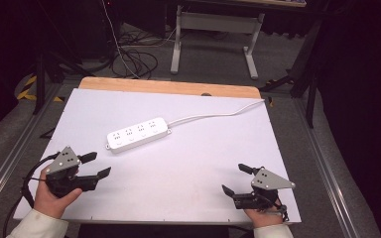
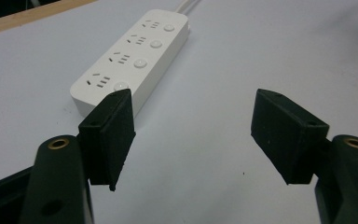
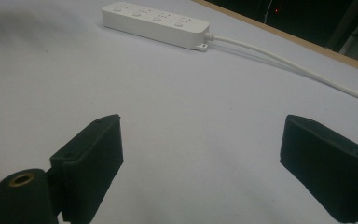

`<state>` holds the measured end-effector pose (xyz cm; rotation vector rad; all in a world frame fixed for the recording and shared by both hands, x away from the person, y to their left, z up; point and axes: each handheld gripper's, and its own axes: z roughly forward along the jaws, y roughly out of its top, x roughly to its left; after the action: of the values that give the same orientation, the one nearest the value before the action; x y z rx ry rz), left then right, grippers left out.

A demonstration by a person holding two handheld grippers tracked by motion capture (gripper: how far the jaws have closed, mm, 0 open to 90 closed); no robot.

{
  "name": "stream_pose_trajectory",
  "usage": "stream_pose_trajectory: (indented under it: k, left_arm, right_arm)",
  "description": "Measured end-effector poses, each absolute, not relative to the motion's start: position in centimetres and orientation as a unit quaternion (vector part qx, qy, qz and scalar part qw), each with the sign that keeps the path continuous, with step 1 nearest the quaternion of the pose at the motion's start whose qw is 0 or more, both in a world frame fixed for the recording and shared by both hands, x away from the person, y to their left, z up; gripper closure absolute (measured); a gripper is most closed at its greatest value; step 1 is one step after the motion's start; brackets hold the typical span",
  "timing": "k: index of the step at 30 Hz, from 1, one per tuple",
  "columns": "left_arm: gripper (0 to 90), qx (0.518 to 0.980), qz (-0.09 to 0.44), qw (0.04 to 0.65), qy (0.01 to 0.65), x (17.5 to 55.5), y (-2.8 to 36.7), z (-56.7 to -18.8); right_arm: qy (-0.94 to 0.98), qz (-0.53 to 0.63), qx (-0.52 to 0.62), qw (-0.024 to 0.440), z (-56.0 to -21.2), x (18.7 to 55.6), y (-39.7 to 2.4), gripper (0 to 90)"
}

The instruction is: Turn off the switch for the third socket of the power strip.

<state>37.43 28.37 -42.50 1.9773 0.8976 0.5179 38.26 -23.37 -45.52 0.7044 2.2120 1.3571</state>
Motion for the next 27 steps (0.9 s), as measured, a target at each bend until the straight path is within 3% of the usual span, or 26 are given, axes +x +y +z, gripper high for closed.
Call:
stream_pose_trajectory:
  k: [27]
  left_arm:
    - [37.5,0.799,0.211,0.441,0.349,41.3,25.2,-39.6]
  right_arm:
    - [0.802,0.493,0.254,0.220,-45.6,38.3,-23.3,13.5]
